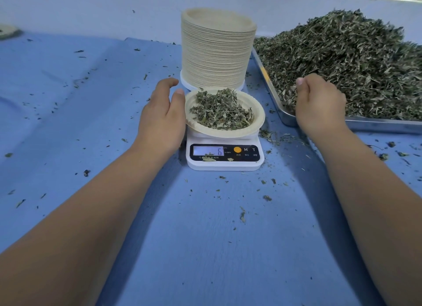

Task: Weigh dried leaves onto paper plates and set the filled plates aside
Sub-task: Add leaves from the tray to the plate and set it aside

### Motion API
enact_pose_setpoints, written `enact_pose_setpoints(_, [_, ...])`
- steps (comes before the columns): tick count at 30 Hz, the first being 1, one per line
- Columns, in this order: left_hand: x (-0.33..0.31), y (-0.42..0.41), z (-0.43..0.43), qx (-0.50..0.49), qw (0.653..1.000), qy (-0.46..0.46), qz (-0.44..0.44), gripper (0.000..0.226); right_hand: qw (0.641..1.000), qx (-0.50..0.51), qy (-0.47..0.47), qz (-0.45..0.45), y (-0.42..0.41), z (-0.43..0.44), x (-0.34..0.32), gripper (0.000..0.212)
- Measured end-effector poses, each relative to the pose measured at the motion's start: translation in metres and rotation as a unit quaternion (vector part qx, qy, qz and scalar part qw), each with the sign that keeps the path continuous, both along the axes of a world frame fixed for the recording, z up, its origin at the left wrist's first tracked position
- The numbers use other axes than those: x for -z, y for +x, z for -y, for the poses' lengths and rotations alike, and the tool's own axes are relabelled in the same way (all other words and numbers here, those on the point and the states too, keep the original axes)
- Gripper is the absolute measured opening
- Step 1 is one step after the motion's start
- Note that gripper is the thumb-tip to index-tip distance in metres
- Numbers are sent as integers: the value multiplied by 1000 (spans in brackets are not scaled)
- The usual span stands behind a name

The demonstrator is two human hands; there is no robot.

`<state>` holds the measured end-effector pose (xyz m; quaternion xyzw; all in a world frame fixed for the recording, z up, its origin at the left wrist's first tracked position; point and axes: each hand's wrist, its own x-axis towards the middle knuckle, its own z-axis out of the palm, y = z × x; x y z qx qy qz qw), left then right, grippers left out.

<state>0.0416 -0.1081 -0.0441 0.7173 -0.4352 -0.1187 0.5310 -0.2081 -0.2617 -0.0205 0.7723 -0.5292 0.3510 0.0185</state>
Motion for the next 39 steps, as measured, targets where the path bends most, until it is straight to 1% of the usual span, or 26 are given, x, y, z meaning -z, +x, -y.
enact_pose_setpoints(5, [2,1,2,-2,1000,0,0,39,997,-42,-33,59,8,-10,-5,32])
enact_pose_setpoints(7, [2,1,2,0,1000,0,3,39,995,-55,-34,72,12,-14,-8,33])
enact_pose_setpoints(11, [4,0,3,2,1000,-8,14,39,981,-119,-27,149,30,-27,-20,33])
enact_pose_setpoints(12, [4,0,3,3,1000,-8,17,39,978,-135,-27,157,37,-31,-23,33])
enact_pose_setpoints(14, [5,-1,4,6,1000,-9,19,39,975,-173,-18,137,50,-39,-23,32])
enact_pose_setpoints(17, [6,1,5,3,1000,-14,16,39,972,-221,23,74,60,-47,-15,31])
enact_pose_setpoints(19, [6,2,5,1,1000,-15,16,39,969,-231,50,71,60,-49,-12,33])
enact_pose_setpoints(21, [6,3,5,0,1000,-14,14,39,965,-228,70,111,57,-48,-13,34])
enact_pose_setpoints(24, [5,2,5,5,1000,-13,13,38,958,-211,82,177,52,-43,-14,26])
enact_pose_setpoints(27, [4,1,4,9,1000,-13,11,37,958,-194,81,194,46,-38,-11,21])
enact_pose_setpoints(30, [4,1,3,10,1000,-14,11,37,960,-189,80,192,39,-34,-5,19])
enact_pose_setpoints(35, [4,1,3,10,1000,-14,6,38,971,-176,61,148,35,-31,3,18])
enact_pose_setpoints(39, [4,1,3,12,1000,-14,0,37,981,-140,52,124,31,-26,4,14])
